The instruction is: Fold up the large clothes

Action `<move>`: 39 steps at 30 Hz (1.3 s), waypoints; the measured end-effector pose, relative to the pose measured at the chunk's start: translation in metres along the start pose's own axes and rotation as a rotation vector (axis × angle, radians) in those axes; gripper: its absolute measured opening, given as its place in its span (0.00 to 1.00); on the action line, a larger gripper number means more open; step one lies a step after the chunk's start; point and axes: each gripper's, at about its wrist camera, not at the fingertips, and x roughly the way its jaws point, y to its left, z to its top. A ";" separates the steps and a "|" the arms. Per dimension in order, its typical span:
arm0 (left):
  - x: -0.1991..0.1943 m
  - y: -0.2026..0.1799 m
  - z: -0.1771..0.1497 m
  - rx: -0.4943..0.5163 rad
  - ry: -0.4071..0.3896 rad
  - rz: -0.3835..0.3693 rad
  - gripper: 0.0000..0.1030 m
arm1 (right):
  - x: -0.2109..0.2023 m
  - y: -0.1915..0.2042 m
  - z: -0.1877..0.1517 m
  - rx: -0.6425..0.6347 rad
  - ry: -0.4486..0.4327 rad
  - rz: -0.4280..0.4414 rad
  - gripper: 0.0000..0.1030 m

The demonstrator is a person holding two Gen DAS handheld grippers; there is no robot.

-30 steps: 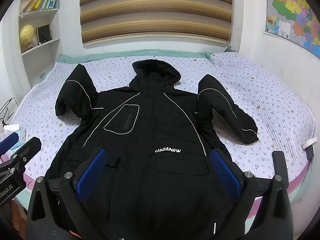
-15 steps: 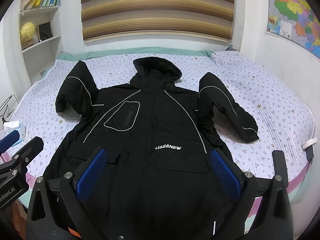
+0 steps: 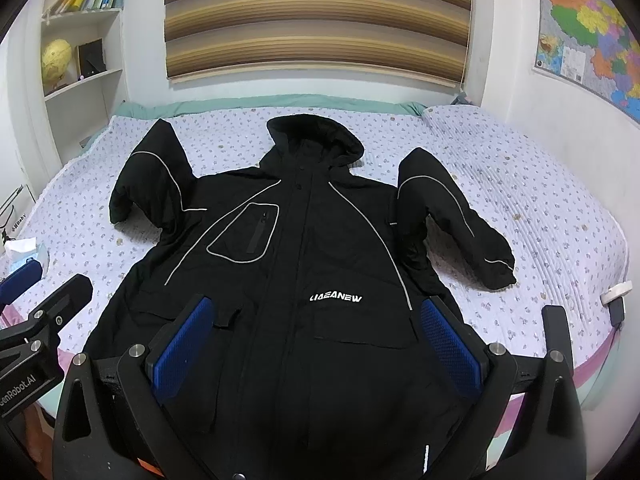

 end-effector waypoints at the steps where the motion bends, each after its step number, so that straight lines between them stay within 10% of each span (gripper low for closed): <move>1: 0.002 -0.001 0.000 0.001 0.004 0.002 0.88 | 0.001 -0.001 0.000 0.000 0.001 0.000 1.00; 10: 0.052 -0.037 0.015 0.050 0.076 -0.007 0.88 | 0.022 -0.040 -0.001 0.066 -0.023 -0.037 1.00; 21: 0.197 -0.171 0.068 0.219 0.240 -0.227 0.88 | 0.104 -0.242 -0.005 0.323 0.028 -0.182 0.89; 29: 0.322 -0.216 0.065 0.141 0.285 -0.300 0.88 | 0.178 -0.369 -0.025 0.578 0.140 -0.058 0.84; 34: 0.394 -0.207 0.029 0.026 0.469 -0.346 0.87 | 0.228 -0.402 -0.046 0.714 0.235 0.038 0.79; 39: 0.389 -0.219 0.017 0.112 0.386 -0.309 0.88 | 0.268 -0.409 -0.067 0.820 0.279 0.107 0.79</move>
